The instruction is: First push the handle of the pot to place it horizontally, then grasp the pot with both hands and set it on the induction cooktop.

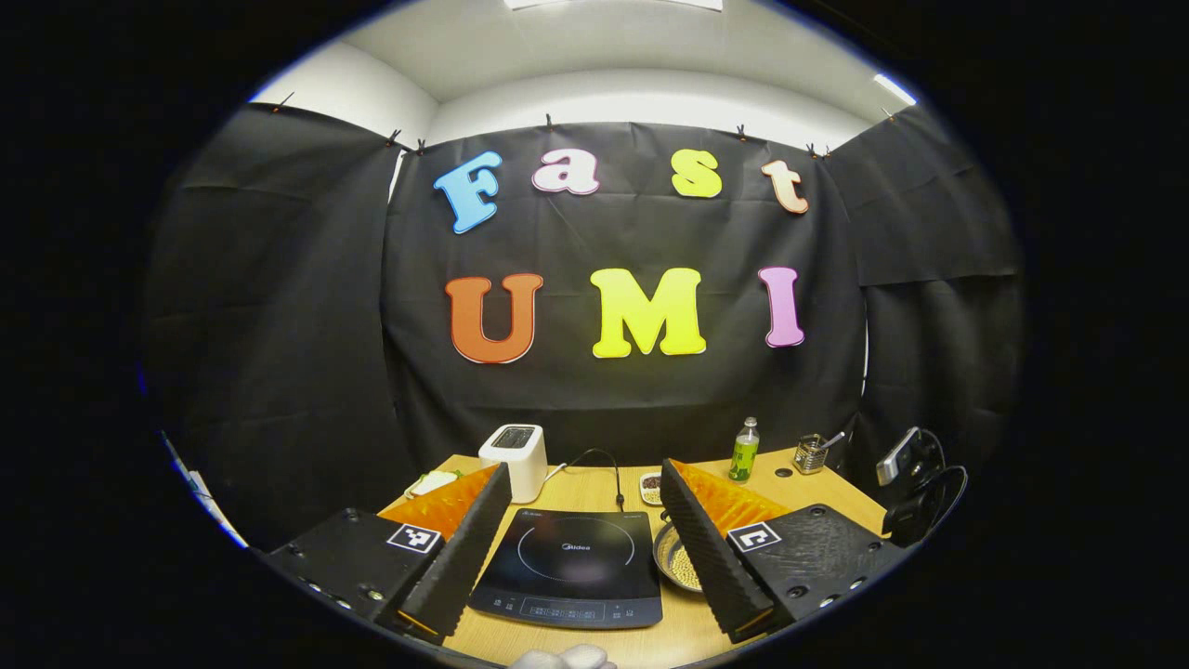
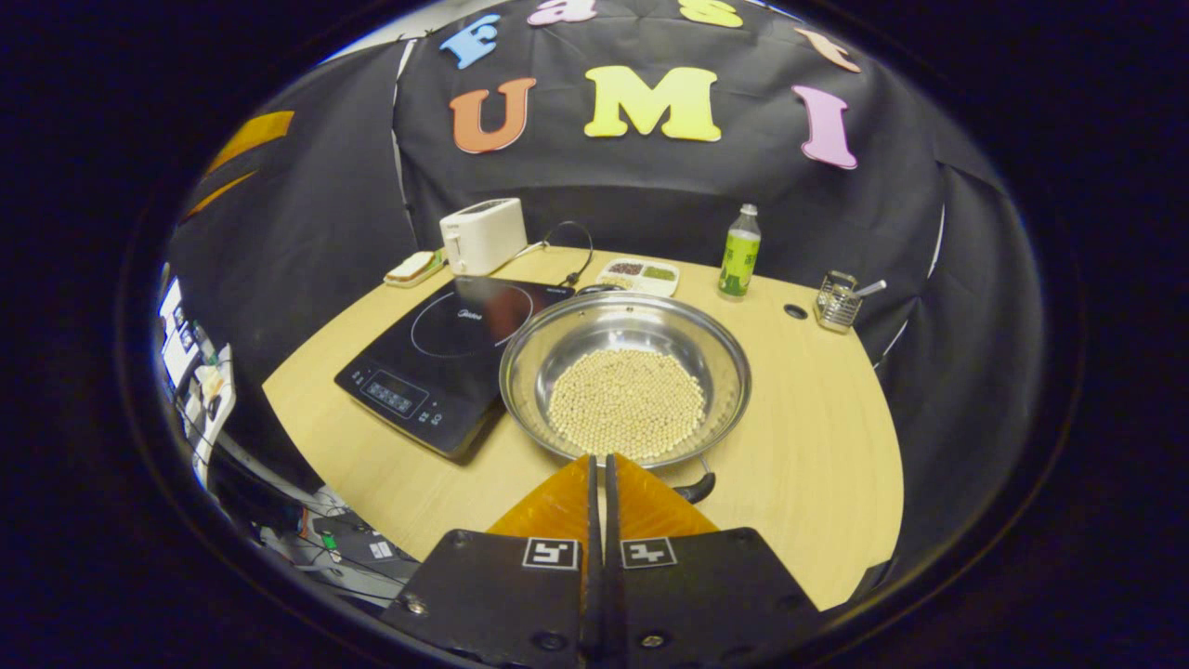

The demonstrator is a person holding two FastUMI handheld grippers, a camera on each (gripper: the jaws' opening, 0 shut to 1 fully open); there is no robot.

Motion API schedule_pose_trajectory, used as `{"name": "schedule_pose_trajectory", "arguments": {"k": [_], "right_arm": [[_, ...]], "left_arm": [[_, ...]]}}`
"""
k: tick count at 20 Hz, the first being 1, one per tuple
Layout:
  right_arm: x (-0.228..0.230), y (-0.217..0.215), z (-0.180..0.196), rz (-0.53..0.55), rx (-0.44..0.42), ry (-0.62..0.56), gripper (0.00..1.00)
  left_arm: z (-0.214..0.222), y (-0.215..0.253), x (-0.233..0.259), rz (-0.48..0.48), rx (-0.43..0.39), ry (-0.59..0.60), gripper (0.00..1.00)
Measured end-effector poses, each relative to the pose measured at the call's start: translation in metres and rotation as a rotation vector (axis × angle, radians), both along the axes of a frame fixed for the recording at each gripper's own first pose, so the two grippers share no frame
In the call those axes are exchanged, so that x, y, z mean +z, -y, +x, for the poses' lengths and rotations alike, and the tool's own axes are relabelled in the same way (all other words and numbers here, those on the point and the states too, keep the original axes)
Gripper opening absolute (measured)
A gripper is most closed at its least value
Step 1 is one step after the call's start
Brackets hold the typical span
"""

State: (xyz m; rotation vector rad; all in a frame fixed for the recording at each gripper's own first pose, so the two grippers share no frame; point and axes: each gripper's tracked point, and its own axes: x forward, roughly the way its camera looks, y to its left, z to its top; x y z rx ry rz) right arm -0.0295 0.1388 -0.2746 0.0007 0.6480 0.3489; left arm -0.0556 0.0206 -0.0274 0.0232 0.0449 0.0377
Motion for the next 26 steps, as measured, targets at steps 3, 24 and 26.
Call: {"name": "schedule_pose_trajectory", "arguments": {"k": [3, 24, 26], "right_arm": [[-0.027, -0.006, 0.001, -0.012, 0.0, -0.056, 0.04], [-0.074, 0.01, 0.032, 0.025, 0.025, -0.19, 0.04], [-0.074, 0.018, 0.034, 0.023, 0.028, -0.191, 0.0]], "left_arm": [[-0.002, -0.002, -0.001, 0.005, 0.009, -0.007, 0.96], [0.005, -0.01, -0.025, 0.002, 0.097, -0.097, 0.96], [0.008, -0.006, -0.025, 0.002, 0.099, -0.1, 0.96]]}}
